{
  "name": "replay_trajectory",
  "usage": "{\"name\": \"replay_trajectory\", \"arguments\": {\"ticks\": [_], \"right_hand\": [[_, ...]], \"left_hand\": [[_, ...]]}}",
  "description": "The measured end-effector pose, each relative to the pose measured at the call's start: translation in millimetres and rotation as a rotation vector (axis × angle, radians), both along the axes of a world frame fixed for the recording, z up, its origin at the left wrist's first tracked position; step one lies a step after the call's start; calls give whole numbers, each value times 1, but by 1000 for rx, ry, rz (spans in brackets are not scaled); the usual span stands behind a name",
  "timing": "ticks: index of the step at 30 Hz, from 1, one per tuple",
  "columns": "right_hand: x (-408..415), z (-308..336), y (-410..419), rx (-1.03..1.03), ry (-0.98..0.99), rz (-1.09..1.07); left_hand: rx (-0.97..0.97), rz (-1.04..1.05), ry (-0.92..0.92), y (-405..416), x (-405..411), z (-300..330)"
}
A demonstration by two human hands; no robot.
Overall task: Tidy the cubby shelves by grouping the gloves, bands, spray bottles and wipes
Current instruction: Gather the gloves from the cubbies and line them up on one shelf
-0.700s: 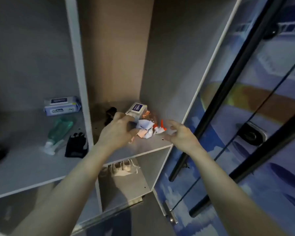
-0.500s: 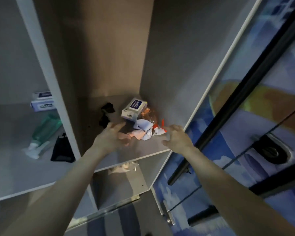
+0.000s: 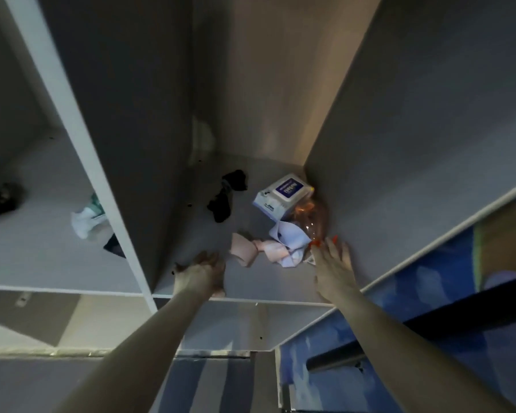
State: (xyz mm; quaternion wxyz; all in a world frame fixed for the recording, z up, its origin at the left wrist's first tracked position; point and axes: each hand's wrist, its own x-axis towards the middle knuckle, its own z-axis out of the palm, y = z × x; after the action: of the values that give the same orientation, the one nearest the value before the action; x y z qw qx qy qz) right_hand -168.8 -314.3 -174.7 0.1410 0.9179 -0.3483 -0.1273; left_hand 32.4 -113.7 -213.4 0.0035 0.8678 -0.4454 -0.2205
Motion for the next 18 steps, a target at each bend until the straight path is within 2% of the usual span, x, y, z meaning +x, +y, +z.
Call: {"name": "replay_trajectory", "arguments": {"ticks": [5,8,10,12,15,18], "right_hand": [[-4,7,-10,-45,75,92],[-3,15,-11,-43,17,161],[-1,25,-9,-41,-99,208],[-2,37,-7,59,-347,173],[-2,58,-11,314,-710,-48],[8,71,-28,342,-767,-297]], "left_hand": [[28,-24,-15,1,1,0],[46,-35,-13,2,-1,6],[41,-15,14,3,-3,12],[45,-2,32,2,-4,18],[34,55,113,0,3,22],[19,34,153,-1,15,19]]}}
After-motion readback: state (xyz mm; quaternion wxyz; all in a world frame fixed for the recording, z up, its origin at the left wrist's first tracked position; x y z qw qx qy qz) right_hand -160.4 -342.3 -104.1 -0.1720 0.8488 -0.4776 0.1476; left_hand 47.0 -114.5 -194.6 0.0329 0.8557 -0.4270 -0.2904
